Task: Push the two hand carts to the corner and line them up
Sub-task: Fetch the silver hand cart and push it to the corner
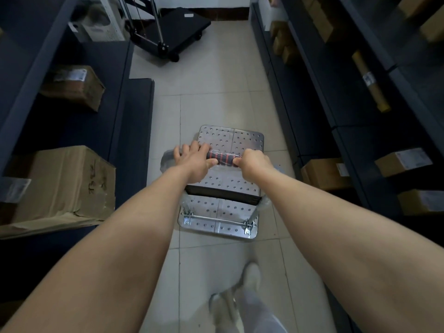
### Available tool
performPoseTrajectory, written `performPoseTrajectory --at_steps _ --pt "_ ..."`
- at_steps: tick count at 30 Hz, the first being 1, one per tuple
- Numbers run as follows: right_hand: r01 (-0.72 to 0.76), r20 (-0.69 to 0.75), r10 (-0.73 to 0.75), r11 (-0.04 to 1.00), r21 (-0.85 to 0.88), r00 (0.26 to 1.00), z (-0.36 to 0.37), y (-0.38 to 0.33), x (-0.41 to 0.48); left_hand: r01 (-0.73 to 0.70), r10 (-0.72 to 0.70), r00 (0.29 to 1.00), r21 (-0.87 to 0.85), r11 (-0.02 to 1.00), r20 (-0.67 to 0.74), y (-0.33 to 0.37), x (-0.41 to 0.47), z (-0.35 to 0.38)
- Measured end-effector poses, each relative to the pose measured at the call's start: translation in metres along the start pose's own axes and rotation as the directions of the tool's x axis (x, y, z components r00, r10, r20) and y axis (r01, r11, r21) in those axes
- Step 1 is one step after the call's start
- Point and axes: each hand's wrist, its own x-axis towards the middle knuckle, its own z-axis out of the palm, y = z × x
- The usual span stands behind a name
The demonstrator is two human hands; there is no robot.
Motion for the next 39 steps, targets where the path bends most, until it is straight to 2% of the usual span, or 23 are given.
performPoseTrajectory --at_steps 17,29,39 --pt "0.040 0.019 -0.039 0.999 -0.026 0.999 -0.079 0.010 0.146 0.029 -0.029 0.999 0.007 1.000 0.035 0.029 0.146 -0.060" --pt "0.021 -0.001 -0.021 1.000 0.000 1.000 -0.140 0.025 0.257 0.038 -0.036 0.999 -0.068 0.997 0.031 0.055 0.258 -0.093" --pt "-0.013 0.012 0.012 0.999 0.046 1.000 -0.185 0.010 0.344 0.004 -0.001 0.999 -0.057 0.998 0.049 0.048 0.354 -0.133"
